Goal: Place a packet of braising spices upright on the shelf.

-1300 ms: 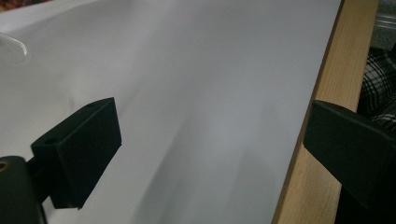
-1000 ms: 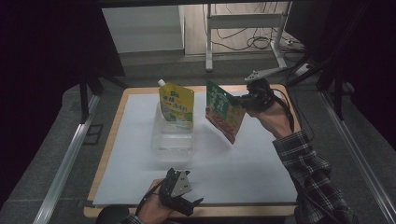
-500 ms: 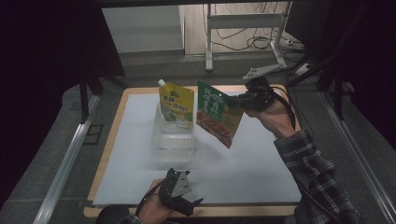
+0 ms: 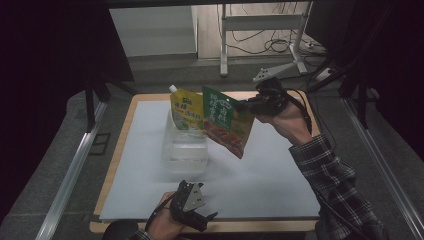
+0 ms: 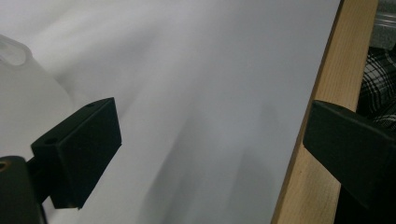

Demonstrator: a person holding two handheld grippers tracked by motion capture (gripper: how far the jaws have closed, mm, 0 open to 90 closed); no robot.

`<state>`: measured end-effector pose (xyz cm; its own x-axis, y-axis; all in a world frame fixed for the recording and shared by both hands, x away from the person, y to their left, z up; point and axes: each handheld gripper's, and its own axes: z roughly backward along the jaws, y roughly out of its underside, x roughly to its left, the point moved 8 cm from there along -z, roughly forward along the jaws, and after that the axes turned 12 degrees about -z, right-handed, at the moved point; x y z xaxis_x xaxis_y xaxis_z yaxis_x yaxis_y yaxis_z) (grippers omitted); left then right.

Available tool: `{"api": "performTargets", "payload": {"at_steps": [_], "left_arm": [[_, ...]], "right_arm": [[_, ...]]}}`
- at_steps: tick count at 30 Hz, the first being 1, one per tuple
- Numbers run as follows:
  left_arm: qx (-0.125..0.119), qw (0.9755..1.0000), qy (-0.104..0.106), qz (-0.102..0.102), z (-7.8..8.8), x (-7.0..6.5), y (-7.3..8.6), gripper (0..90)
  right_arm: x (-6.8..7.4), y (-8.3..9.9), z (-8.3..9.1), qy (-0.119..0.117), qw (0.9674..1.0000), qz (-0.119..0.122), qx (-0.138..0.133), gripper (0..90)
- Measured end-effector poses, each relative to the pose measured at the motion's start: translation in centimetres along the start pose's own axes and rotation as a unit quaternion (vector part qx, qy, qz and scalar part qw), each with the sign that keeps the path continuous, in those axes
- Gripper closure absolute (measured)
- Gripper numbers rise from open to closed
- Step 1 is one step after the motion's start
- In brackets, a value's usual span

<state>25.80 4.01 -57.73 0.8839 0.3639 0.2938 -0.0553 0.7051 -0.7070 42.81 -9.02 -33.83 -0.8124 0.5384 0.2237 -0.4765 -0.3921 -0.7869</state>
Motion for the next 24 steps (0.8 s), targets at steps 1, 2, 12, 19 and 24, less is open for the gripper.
{"api": "performTargets", "payload": {"at_steps": [1, 2, 12, 19, 24], "left_arm": [[-0.001, 1.0, -0.001, 0.001, 0.0, 0.0, 0.0, 4.3], [-0.001, 1.0, -0.001, 0.001, 0.0, 0.0, 0.0, 4.2], [-0.018, 0.9995, -0.004, 0.024, 0.3, 0.4, -0.2, 2.4], [-0.03, 0.9987, -0.007, 0.04, 0.6, 0.7, -0.3, 1.1], [-0.034, 0.9984, -0.008, 0.044, 0.7, 0.8, -0.4, 0.6]], "right_arm": [[0.0, -0.1, -0.3, -0.003, 1.0, 0.0, 0.0, 89.4], [0.1, -0.2, -0.4, -0.006, 1.0, -0.001, 0.0, 89.4], [0.4, -1.2, -2.3, -0.016, 0.9999, 0.006, 0.001, 89.3], [0.7, -2.2, -3.7, -0.026, 0.9997, 0.006, 0.0, 89.3], [1.0, -2.9, -4.9, -0.034, 0.9994, 0.008, -0.001, 89.3]]}}
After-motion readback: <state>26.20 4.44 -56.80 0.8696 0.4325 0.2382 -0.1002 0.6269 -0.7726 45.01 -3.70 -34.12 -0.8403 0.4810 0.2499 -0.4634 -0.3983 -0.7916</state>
